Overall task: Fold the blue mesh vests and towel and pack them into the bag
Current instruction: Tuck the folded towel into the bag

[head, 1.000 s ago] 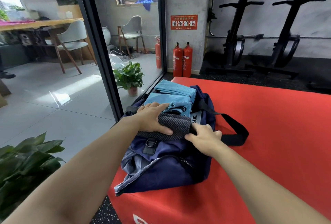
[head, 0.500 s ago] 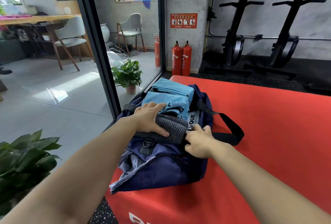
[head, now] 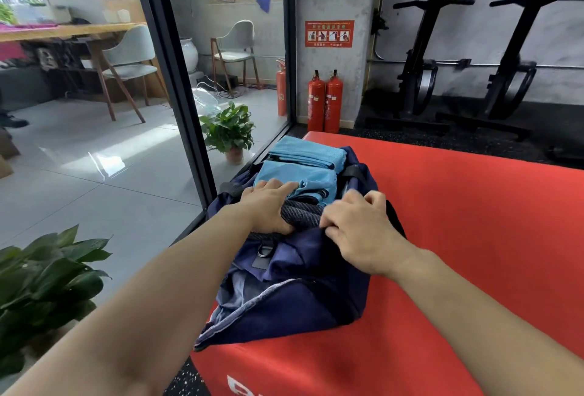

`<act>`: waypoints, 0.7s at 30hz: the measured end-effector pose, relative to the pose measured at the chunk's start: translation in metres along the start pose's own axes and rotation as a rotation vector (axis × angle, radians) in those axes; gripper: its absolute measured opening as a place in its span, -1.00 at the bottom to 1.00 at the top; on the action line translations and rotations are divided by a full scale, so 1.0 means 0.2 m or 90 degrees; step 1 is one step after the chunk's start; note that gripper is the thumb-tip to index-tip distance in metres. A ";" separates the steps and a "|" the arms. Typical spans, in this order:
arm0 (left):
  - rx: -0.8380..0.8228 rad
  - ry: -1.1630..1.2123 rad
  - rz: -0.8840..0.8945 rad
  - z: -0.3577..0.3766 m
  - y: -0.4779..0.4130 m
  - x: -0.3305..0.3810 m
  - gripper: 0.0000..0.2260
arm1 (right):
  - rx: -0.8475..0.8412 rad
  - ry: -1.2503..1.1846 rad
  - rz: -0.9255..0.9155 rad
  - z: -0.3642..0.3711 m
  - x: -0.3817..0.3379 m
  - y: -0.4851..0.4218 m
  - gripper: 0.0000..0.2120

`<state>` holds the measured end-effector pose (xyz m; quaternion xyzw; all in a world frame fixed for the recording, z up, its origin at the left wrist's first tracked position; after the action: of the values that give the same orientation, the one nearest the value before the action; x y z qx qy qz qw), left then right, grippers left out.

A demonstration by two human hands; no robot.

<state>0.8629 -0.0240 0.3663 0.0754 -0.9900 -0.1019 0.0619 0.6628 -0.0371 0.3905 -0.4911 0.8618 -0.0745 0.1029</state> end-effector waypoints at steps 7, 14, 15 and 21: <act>0.010 -0.005 0.002 0.02 0.00 0.01 -0.22 | -0.019 0.015 0.000 -0.04 0.04 -0.05 -0.88; 0.009 0.003 0.007 0.02 0.00 0.01 -0.23 | -0.128 0.197 -0.045 -0.08 0.02 -0.14 -0.85; 0.008 -0.005 0.005 0.02 0.00 0.01 -0.24 | -0.072 0.236 -0.070 -0.10 0.00 -0.15 -0.87; 0.006 -0.033 0.012 0.03 -0.01 0.01 -0.30 | 0.160 0.222 -0.087 0.01 0.00 -0.13 -0.75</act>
<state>0.8615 -0.0252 0.3611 0.0635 -0.9924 -0.0987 0.0366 0.6847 -0.0508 0.3942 -0.5115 0.8152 -0.2717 0.0072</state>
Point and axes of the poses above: each hand's wrist, its own y-axis away from the middle knuckle, its own z-axis out of the palm, x = y × z, the point moved 2 cm from there along -y, towards the middle knuckle, and after that the axes turned 7 degrees about -x, right-handed, at the moved point
